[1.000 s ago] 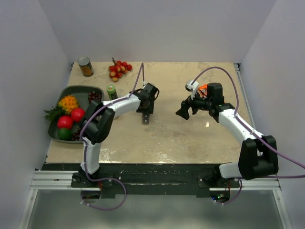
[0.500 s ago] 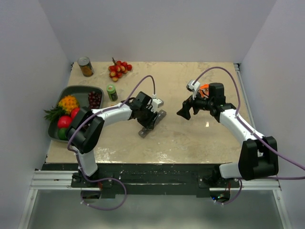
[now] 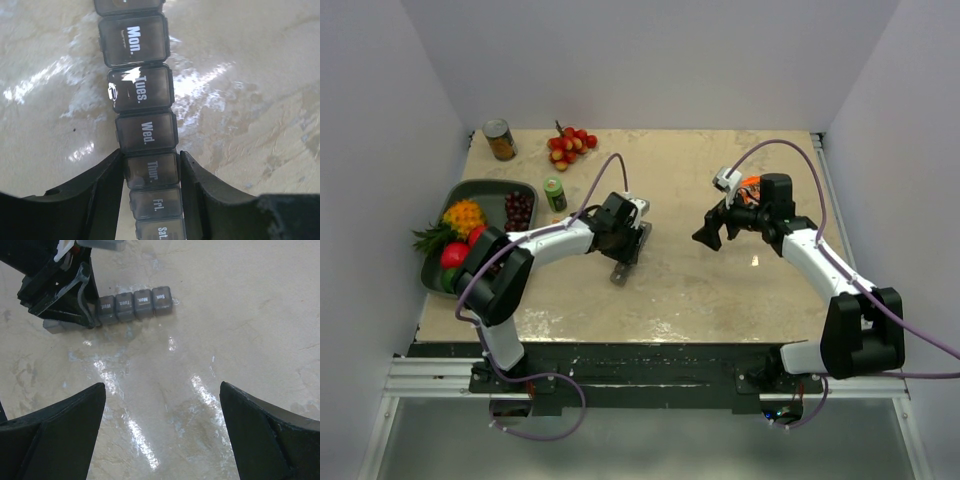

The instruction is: Sort the pills into containers

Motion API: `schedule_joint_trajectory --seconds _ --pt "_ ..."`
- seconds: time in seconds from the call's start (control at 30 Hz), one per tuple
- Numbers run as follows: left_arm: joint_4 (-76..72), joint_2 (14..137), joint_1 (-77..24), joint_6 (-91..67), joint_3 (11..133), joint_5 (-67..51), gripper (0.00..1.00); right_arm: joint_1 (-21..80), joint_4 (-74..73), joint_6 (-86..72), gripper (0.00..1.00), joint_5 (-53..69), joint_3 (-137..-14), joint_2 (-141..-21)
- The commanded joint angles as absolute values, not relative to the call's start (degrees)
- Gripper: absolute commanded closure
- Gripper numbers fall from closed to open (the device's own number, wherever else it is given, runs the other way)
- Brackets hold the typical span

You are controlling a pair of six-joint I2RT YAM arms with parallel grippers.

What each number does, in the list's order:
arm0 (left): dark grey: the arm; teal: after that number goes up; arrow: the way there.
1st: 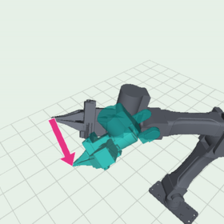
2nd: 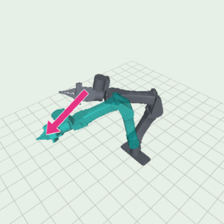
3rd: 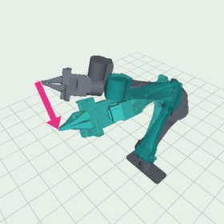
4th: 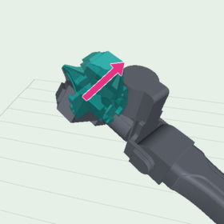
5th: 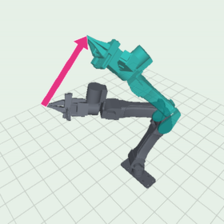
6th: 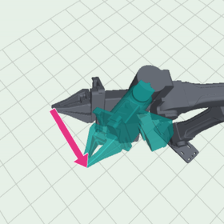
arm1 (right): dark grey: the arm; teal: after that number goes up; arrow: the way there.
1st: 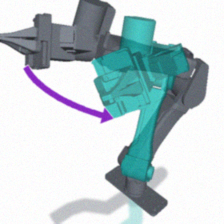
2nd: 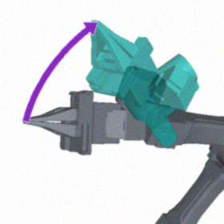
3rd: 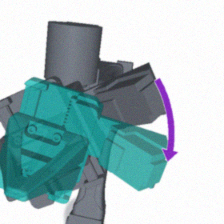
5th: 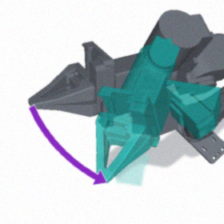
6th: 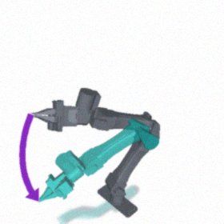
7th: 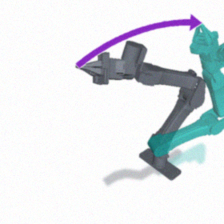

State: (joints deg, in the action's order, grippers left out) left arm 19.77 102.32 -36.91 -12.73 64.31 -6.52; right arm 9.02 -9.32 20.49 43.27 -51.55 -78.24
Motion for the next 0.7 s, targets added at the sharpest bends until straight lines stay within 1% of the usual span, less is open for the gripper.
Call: schedule_joint_trajectory --seconds 0.0,0.07,0.13,0.23,0.27,0.3,0.33,0.37,0.4,0.43,0.5,0.53,0.57,0.63,0.67 --pt "20.7 102.8 -38.4 -31.4 64.3 4.4 0.73 8.5 -8.4 21.3 0.01 45.1 -52.1 -76.7" --pt "22.1 102.9 -39.9 -39.6 65.0 8.5 0.71 8.5 -8.4 21.2 0.01 45.1 -51.9 -76.7" --pt "25.9 104.7 -40.6 -46.2 67.7 9.6 0.69 8.6 -8.3 21.2 0.01 45.1 -51.9 -76.7" --pt "27.4 106.7 -41.7 -47.9 69.5 6.9 0.61 8.4 -8.3 21.2 0.01 45.2 -51.9 -76.6" --pt "27.2 106.5 -42.3 -47.8 69.3 6.3 0.54 8.3 -8.4 21.2 0.01 45.2 -51.9 -76.5" --pt "26.9 105.6 -42.4 -47.6 68.4 6.6 0.51 8.2 -8.4 21.2 0.01 45.3 -51.9 -76.4" --pt "25.7 104.7 -42.5 -46.8 67.8 6.7 0.44 8.1 -8.4 21.2 0.01 45.3 -51.9 -76.3" --pt "25.0 103.7 -42.5 -46.4 67.0 7.0 0.41 8.0 -8.4 21.2 0.01 45.4 -51.9 -76.2" --pt "24.3 101.3 -42.5 -45.8 65.5 7.1 0.37 8.0 -8.4 21.3 0.01 45.4 -51.8 -76.1" --pt "22.3 99.9 -42.5 -44.0 64.8 7.0 0.3 7.8 -8.4 21.3 0.01 45.6 -51.8 -76.0" --pt "20.2 95.4 -42.5 -42.2 62.3 6.5 0.22 7.6 -8.4 21.3 0.01 45.7 -51.7 -76.1" --pt "18.4 93.8 -42.5 -40.2 61.7 6.2 0.13 7.6 -8.4 21.4 0.01 45.7 -51.7 -75.9" --pt "17.8 92.3 -42.5 -39.1 61.0 5.6 0.09 7.6 -8.5 21.4 0.01 45.8 -51.8 -76.0" --pt "17.1 88.3 -42.5 -35.3 59.7 5.3 0.02 7.2 -8.6 21.6 0.01 46.1 -51.6 -75.8" --pt "17.1 86.9 -42.5 -33.8 59.4 5.2 0.01 7.1 -8.6 21.7 0.01 46.2 -51.6 -75.7"
